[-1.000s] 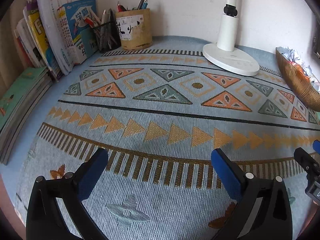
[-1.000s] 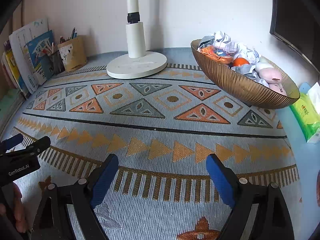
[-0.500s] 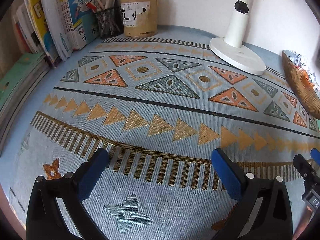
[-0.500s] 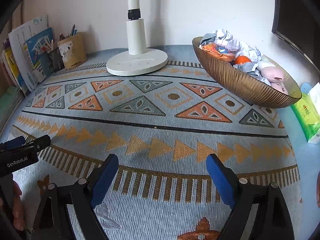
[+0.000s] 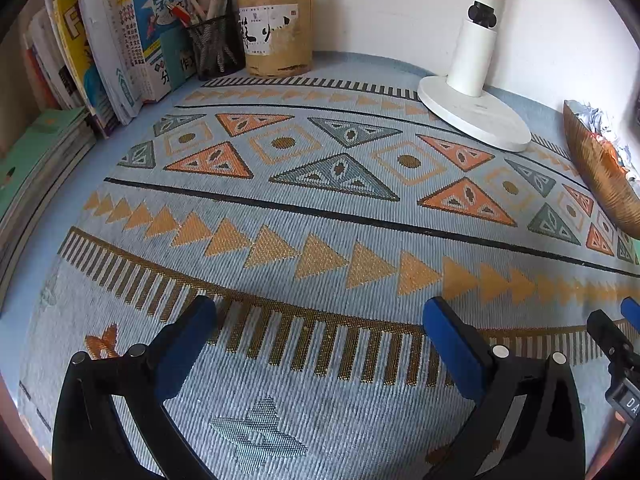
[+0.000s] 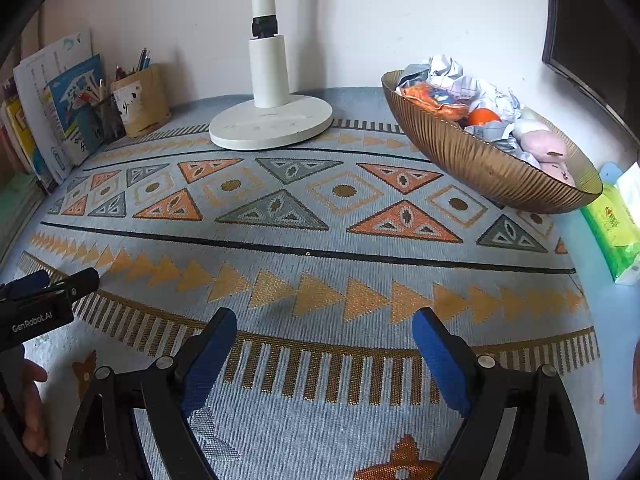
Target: Organize objects
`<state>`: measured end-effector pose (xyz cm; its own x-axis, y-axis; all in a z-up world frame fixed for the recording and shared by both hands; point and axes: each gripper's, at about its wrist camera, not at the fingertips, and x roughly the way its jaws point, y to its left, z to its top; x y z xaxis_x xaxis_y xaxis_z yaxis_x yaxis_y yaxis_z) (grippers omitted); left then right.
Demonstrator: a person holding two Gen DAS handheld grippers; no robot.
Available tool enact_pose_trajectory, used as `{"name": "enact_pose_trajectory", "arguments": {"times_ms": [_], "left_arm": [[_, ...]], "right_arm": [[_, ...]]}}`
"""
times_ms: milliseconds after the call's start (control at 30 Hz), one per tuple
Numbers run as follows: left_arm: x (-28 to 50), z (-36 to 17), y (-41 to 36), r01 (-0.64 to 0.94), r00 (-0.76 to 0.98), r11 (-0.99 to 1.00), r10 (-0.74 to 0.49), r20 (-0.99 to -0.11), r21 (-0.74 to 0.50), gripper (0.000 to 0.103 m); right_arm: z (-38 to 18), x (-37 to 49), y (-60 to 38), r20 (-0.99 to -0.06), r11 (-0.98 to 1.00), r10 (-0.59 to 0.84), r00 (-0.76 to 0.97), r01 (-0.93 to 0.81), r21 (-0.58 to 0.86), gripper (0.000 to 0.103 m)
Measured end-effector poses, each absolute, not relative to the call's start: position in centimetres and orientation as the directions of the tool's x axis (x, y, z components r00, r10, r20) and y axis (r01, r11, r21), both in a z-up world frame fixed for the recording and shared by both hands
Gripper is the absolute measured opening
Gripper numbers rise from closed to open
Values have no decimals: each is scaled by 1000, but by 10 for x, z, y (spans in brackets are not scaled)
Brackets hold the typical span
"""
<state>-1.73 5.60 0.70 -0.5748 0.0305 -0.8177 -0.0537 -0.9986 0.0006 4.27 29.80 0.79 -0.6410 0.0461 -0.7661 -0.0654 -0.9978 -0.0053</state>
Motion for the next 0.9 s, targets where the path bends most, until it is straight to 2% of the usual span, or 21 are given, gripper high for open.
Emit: {"name": "enact_pose_trajectory", "arguments": {"times_ms": [900], "left_arm": [[-22,5,56,-20,-586,-1000,14,-810,-3,103]], "right_arm": [[4,41,301,-792,-997,37,-610,-77,13,89]]}}
